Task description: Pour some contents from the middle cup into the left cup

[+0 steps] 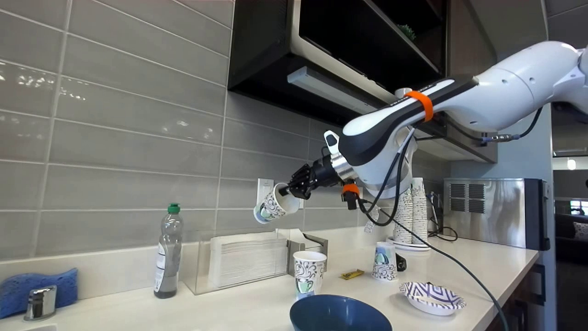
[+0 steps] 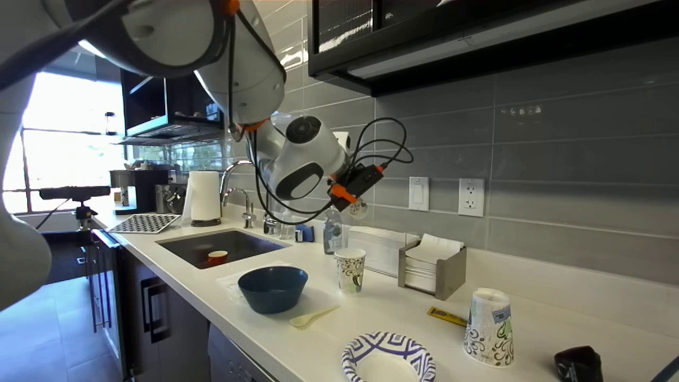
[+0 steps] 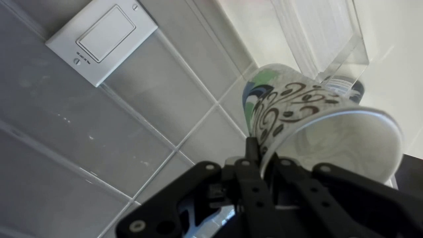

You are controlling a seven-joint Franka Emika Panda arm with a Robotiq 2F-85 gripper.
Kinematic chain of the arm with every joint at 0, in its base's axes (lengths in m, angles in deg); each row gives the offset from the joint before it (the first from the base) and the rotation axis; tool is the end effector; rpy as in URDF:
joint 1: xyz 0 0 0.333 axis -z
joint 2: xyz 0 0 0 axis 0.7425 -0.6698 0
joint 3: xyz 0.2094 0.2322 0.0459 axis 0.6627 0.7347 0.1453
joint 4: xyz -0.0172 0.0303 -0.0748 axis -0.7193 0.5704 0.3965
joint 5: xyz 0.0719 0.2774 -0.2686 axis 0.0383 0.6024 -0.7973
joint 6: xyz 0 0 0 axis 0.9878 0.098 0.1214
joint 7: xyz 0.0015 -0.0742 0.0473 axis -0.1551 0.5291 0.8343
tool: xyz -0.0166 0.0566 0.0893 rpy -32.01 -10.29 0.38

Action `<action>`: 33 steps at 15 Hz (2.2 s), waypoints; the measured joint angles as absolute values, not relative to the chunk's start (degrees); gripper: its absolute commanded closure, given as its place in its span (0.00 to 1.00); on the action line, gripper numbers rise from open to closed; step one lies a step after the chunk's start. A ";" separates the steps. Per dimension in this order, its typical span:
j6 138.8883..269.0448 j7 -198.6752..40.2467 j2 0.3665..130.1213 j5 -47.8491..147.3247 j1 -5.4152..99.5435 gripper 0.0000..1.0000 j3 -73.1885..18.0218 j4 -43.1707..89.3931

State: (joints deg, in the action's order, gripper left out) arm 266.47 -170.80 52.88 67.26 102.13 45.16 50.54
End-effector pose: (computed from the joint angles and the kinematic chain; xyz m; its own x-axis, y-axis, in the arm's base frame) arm 0.6218 0.0420 0.4425 0.0274 0.7687 0.6390 0.5053 -0.5622 0.6546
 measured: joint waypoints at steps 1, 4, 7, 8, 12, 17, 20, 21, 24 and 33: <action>267.01 -171.18 51.04 65.33 104.04 0.99 46.55 51.18; 267.37 -172.21 45.72 59.90 108.82 0.95 49.80 53.15; 267.35 -165.67 45.19 52.68 108.68 0.95 47.60 53.38; 267.35 -165.05 45.35 52.37 108.47 0.99 47.42 53.38; 267.34 -157.24 45.56 43.67 108.24 0.99 45.50 53.45; 267.56 -157.21 41.89 39.01 112.25 0.99 47.00 55.32; 268.61 -156.27 38.97 32.45 114.75 0.99 47.96 56.34; 269.41 -156.48 37.81 30.94 115.42 0.99 48.47 56.66; 271.13 -156.87 34.52 26.44 116.94 0.99 49.54 57.28; 272.34 -159.19 28.96 17.70 119.12 0.95 49.44 57.98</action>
State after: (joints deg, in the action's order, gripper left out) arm 272.34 -159.19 28.96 17.70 119.12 49.44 57.98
